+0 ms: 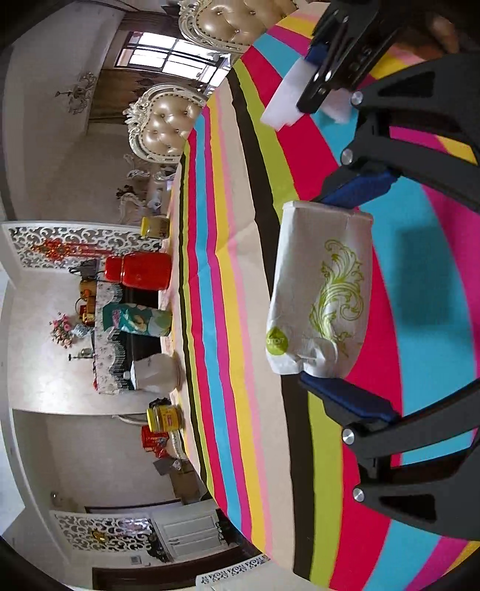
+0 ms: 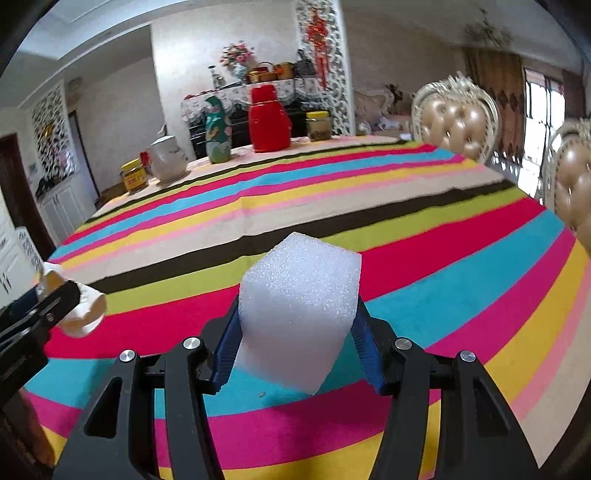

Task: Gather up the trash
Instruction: 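Carry the paper cup and foam block to the pink bin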

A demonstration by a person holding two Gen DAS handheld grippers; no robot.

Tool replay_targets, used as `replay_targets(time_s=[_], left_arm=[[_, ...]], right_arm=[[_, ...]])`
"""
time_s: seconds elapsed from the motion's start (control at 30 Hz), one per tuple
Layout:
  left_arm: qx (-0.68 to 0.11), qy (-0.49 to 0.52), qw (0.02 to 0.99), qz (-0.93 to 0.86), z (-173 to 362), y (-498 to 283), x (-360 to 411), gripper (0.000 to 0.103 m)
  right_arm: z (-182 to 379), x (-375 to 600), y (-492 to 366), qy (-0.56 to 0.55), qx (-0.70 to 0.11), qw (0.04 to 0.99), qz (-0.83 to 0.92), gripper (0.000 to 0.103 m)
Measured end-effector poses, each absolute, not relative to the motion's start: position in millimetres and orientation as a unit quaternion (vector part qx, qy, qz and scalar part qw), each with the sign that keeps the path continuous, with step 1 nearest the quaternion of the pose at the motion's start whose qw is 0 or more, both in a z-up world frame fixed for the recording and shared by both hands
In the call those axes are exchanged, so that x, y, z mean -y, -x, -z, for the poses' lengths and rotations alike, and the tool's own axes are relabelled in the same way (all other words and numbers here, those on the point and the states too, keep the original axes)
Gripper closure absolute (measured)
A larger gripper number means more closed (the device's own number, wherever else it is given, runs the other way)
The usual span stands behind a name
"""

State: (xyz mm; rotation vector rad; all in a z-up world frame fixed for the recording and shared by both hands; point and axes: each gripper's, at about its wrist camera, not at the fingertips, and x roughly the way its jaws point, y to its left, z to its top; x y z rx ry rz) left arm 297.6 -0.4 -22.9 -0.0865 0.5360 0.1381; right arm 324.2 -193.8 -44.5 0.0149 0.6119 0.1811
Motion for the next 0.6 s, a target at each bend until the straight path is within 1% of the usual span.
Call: replay_targets(time_s=[0.1,0.27,0.47,0.6], left_arm=[[-0.256,0.047,0.963,-0.074,20.3,-278.6,-1.0,0.023],[-0.245,0.044,0.966,-0.074,15.7,-247.4,-4.6,0.023],[-0.238,0.036,0.968,-0.074,14.4,-215.4,-6.7,0.023],[-0.229,0.037,0.971,-0.065,14.1,-189.1,-2.4,0.022]], right_arm=[[44.0,190.3,-323.6,-0.004,-0.299,0.949,-0.097,0.049],[44.0,185.0,-321.7,0.0,-0.324,0.94,-0.102,0.049],[21.7,185.4,-269.2,0.023,-0.296,0.948,-0.118,0.049],[16.6,195.2,-232.3,0.028,-0.288,0.949,-0.125,0.049]])
